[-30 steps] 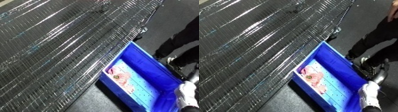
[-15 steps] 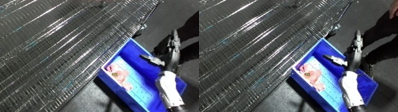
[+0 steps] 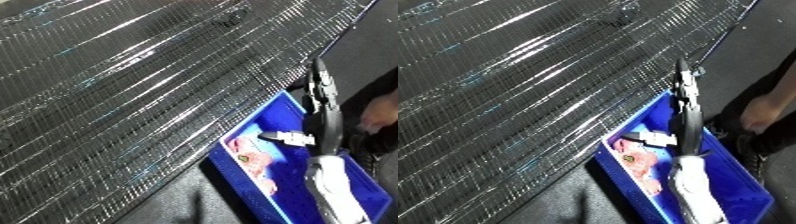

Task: Pick up the object and place it into the box

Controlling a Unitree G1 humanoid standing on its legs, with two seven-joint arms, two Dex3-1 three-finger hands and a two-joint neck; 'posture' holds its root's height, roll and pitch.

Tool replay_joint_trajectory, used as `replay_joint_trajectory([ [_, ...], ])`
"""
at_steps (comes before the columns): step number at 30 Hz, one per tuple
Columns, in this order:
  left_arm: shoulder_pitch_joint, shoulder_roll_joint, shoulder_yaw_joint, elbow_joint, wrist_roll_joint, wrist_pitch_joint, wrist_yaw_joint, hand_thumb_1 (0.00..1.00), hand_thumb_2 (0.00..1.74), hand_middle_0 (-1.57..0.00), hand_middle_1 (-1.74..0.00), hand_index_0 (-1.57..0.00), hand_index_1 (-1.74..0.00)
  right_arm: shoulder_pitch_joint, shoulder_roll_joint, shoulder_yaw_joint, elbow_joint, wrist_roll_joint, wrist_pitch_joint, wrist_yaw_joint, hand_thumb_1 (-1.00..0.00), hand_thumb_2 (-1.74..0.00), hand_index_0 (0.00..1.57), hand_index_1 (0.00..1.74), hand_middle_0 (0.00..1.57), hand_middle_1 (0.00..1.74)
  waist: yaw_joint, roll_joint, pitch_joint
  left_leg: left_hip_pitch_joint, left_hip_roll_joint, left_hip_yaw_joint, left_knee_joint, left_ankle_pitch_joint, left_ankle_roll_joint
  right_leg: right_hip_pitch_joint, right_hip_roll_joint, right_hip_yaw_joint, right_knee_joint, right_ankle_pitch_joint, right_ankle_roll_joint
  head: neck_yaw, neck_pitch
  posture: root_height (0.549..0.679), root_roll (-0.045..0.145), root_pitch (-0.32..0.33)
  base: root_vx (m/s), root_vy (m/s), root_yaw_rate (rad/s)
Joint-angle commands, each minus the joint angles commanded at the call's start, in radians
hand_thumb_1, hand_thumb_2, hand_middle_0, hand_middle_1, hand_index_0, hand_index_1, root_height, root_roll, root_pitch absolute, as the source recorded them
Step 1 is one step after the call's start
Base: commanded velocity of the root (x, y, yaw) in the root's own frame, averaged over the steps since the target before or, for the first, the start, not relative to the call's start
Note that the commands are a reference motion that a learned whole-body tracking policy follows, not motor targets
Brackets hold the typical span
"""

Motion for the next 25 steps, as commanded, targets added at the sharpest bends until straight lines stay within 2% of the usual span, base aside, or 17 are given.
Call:
replay_joint_trajectory([
  [8, 0.008, 0.002, 0.014, -0.014, 0.011, 0.013, 0.002, 1.00, 1.74, -1.57, -1.74, -1.57, -1.74, -0.026, 0.029, 0.102, -0.009, -0.033, 0.037, 0.035, 0.00, 0.00, 0.00, 0.00, 0.00, 0.00, 0.052, -0.018, 0.000, -0.023, -0.002, -0.026, 0.005, 0.006, 0.0001, 0.000, -0.0006, -0.014, 0.010, -0.005, 0.0003, -0.181, -0.012, 0.638, 0.078, -0.105, -0.016, -0.022, 0.114],
  [16, -0.003, -0.002, 0.026, -0.019, 0.010, 0.019, 0.008, 1.00, 1.74, -1.57, -1.74, -1.57, -1.74, -0.063, 0.033, 0.192, 0.026, -0.063, 0.071, 0.059, 0.00, 0.00, 0.00, 0.00, 0.00, 0.00, 0.099, -0.038, 0.003, -0.040, -0.003, -0.052, 0.014, 0.010, 0.0011, -0.004, -0.0007, -0.030, 0.033, -0.017, -0.0002, -0.351, -0.020, 0.636, 0.073, -0.111, -0.007, -0.029, 0.119],
  [25, -0.007, -0.010, 0.045, -0.024, 0.007, 0.029, 0.012, 1.00, 1.74, -1.57, -1.74, -1.57, -1.74, -0.077, 0.036, 0.233, 0.058, -0.084, 0.090, 0.075, 0.00, 0.00, 0.00, 0.00, 0.00, 0.00, 0.128, -0.055, 0.010, -0.051, -0.001, -0.070, 0.021, 0.012, 0.0016, -0.006, -0.0006, -0.042, 0.057, -0.034, -0.0021, -0.400, -0.029, 0.634, 0.071, -0.115, 0.009, -0.012, 0.065],
])
